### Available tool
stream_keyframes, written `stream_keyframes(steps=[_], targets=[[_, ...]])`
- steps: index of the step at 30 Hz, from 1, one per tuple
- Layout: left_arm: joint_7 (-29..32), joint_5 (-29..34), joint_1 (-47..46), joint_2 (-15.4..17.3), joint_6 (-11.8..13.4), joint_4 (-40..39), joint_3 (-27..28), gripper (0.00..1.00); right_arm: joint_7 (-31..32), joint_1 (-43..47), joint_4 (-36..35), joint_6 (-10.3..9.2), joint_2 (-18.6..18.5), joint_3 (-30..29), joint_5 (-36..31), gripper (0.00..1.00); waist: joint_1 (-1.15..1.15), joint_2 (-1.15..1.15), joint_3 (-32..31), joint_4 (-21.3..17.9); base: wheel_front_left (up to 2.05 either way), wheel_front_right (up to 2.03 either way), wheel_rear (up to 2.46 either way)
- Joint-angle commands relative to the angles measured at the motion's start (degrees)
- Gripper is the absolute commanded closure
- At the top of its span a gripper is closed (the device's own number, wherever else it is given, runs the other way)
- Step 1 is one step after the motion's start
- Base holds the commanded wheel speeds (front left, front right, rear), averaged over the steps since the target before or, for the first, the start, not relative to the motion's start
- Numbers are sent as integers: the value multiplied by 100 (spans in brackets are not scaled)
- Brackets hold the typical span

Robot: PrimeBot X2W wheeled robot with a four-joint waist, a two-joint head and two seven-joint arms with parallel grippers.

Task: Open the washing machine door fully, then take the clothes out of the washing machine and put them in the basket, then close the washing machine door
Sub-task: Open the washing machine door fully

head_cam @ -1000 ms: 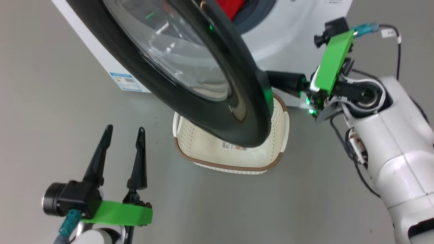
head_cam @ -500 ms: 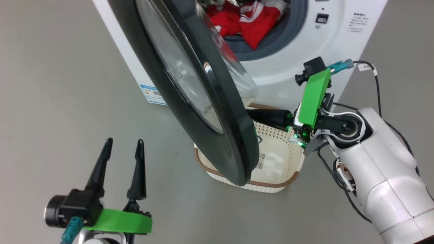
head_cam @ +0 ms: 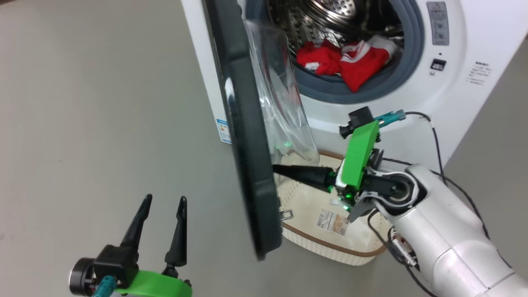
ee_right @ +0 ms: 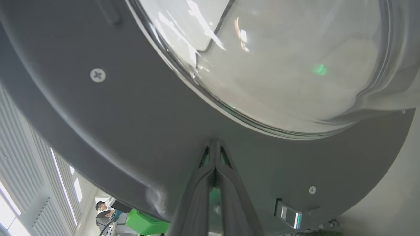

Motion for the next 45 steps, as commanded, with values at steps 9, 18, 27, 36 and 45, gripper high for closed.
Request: stream_keyframes(steps=[9, 18, 27, 36, 45], targets=[[-28, -11, 36, 94, 64, -224, 252, 0, -521, -286, -307, 30, 198, 1208, 644, 100, 0, 0, -128, 292, 0, 0, 0], [-28, -82, 129, 94, 150, -347, 280, 0, -840, -507, -260, 30, 198, 1797, 860, 100, 0, 0, -87, 308, 0, 0, 0], [-28, -104, 164, 94, 162, -325, 282, 0, -1046, -533, -184, 30, 198, 1823, 802, 100, 0, 0, -117, 274, 0, 0, 0], [-28, -95, 126, 94, 136, -224, 340, 0, -1858, -255, -293, 30, -44, 1565, -111, 0, 0, 0, -231, 206, 0, 0, 0], [-28, -57, 161, 94, 98, -147, 451, 0, -3717, 366, -672, 30, -595, 1468, -1265, 0, 0, 0, -398, 128, 0, 0, 0]])
